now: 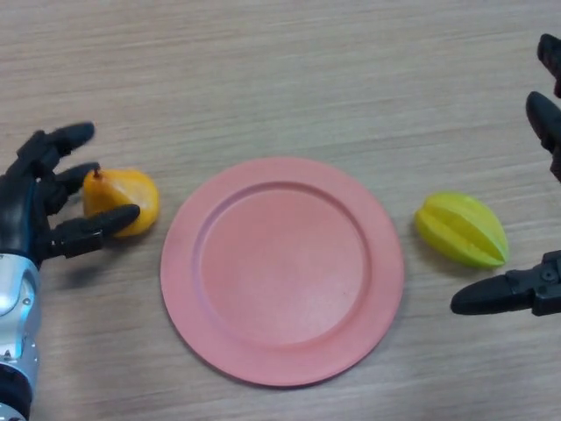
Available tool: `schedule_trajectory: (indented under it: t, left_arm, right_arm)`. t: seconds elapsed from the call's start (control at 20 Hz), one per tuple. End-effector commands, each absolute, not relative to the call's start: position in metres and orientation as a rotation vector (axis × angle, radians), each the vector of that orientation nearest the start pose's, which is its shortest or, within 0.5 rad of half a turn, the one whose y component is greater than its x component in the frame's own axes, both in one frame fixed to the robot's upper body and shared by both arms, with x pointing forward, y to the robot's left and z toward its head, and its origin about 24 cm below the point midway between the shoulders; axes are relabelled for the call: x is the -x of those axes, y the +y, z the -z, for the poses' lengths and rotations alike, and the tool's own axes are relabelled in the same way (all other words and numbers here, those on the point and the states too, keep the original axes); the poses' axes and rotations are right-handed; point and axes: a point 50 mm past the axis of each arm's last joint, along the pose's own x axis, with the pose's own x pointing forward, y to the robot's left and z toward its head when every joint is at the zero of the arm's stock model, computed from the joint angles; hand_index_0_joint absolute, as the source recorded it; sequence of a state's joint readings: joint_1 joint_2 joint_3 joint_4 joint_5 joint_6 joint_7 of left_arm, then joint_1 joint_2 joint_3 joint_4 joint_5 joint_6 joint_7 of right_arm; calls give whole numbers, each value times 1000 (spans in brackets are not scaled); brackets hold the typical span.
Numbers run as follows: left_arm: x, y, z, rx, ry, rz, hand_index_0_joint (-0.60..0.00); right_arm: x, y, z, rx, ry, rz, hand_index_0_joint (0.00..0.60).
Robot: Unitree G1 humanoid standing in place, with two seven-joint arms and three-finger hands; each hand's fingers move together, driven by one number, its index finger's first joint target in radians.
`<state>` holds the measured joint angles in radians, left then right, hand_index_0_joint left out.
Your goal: Pick up the yellow pear and place it on the plate
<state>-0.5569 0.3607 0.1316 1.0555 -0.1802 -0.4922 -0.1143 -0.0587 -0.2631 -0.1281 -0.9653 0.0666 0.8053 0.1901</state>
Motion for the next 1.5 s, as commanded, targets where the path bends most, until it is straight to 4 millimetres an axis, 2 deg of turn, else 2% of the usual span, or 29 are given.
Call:
schedule_trajectory:
  t: [0.05, 0.25, 0.35, 0.6, 0.65, 0.75, 0.8, 0.85, 0.9, 1.0, 1.1, 1.35, 1.45, 1.5]
  left_arm:
    - [-342, 273, -89, -139, -247, -155, -600]
    - [-339, 275, -93, -135, -271, -194, -600]
    - [-337, 277, -104, -234, -333, -220, -600]
    - [-313, 286, -145, -442, -529, -269, -600]
    - [-309, 283, -151, -446, -555, -253, -600]
    - [-297, 262, -165, -444, -614, -150, -600]
    - [-286, 240, -169, -411, -617, -21, -600]
    - [-281, 230, -170, -409, -611, 33, -600]
    - [-271, 210, -170, -441, -614, 121, -600]
    - [-262, 186, -159, -490, -548, 250, -600]
    - [-263, 175, -144, -641, -525, 298, -600]
    - [-272, 167, -119, -651, -445, 340, -600]
    - [-272, 164, -107, -575, -343, 387, -600]
    - [-272, 159, -103, -484, -254, 421, -600]
  right_arm:
    - [-195, -175, -220, 307, -391, -86, 0]
    - [-193, -173, -221, 326, -387, -86, 0]
    - [-192, -171, -221, 327, -389, -101, 0]
    - [-190, -170, -220, 349, -391, -141, 0]
    - [-191, -170, -221, 354, -391, -140, 0]
    - [-190, -170, -222, 345, -401, -144, 0]
    - [-190, -170, -222, 342, -399, -145, 0]
    - [-190, -171, -223, 341, -403, -146, 0]
    - [-189, -173, -223, 328, -407, -146, 0]
    - [-188, -173, -221, 320, -402, -143, 0]
    - [-188, -174, -221, 300, -407, -141, 0]
    - [-186, -179, -222, 306, -403, -142, 0]
    - [-186, -181, -223, 290, -403, -139, 0]
    - [-185, -183, -222, 278, -398, -138, 0]
